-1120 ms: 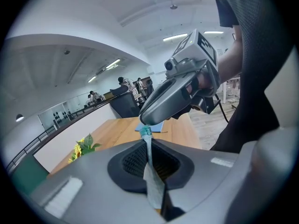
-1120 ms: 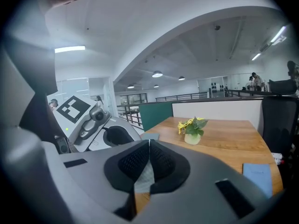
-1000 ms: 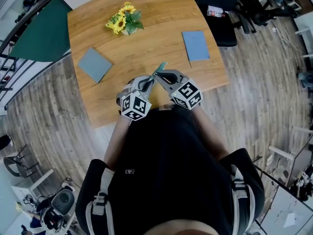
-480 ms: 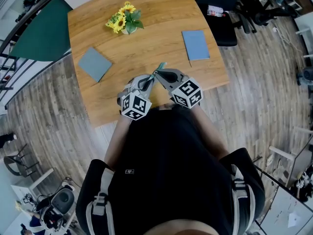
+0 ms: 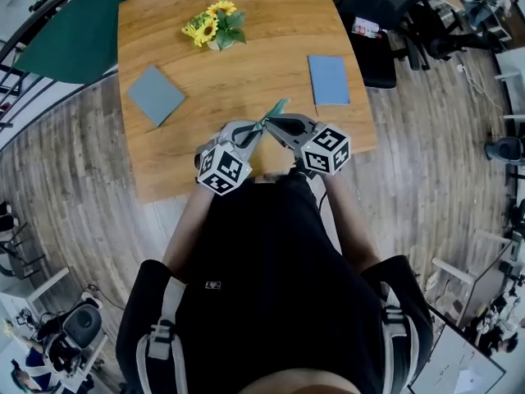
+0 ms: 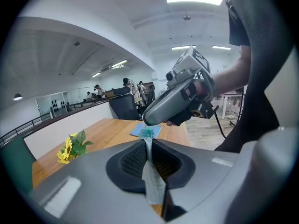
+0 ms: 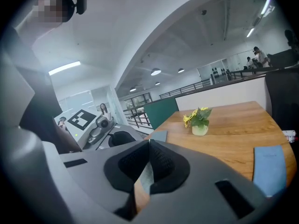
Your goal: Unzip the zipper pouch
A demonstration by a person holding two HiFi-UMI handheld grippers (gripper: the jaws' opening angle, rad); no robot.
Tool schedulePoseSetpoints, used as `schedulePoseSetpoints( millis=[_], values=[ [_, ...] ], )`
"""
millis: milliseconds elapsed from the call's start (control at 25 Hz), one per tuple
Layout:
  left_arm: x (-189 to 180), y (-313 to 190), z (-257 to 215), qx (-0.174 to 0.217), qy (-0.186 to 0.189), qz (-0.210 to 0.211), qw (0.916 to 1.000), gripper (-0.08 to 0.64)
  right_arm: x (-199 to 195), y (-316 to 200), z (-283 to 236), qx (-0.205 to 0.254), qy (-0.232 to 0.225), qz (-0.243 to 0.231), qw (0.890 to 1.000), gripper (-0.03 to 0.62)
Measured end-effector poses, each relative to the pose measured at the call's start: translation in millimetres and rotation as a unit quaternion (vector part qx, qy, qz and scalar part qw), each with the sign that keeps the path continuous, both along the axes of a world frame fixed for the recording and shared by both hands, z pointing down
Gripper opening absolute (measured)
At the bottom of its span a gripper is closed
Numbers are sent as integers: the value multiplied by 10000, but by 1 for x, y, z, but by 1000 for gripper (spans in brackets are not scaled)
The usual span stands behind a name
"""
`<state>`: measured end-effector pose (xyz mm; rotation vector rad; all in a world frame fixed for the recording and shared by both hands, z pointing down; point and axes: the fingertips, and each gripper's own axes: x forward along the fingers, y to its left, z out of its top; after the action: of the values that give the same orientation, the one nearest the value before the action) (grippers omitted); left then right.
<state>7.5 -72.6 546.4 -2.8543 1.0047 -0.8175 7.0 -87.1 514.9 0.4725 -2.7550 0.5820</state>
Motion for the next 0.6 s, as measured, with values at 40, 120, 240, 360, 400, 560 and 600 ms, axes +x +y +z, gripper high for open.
schedulePoseSetpoints(
  millis=[40,120,240,360,400,560,600],
  values=[
    [1,0,0,21,-18,14,10000,20,2,0,0,-40,11,-21,10000,6],
    [3,0,1,64,-89,45,9999,13,3,-2,2,-82,51,-25,10000,6],
    [2,0,3,113,-167,69,9998,11,4,-3,6,-142,89,27,9999,6],
    [-2,1,1,136,-107,34,9998,8,9,-9,9,-174,118,200,9996,6],
    [-3,1,1,136,-75,31,9999,8,11,-11,10,-197,97,224,9995,6],
    [-5,0,-1,162,-79,47,9998,8,10,-13,8,-179,69,190,9996,6],
    [-5,0,-1,162,-86,45,9998,8,9,-14,8,-173,66,206,9996,6]
  ],
)
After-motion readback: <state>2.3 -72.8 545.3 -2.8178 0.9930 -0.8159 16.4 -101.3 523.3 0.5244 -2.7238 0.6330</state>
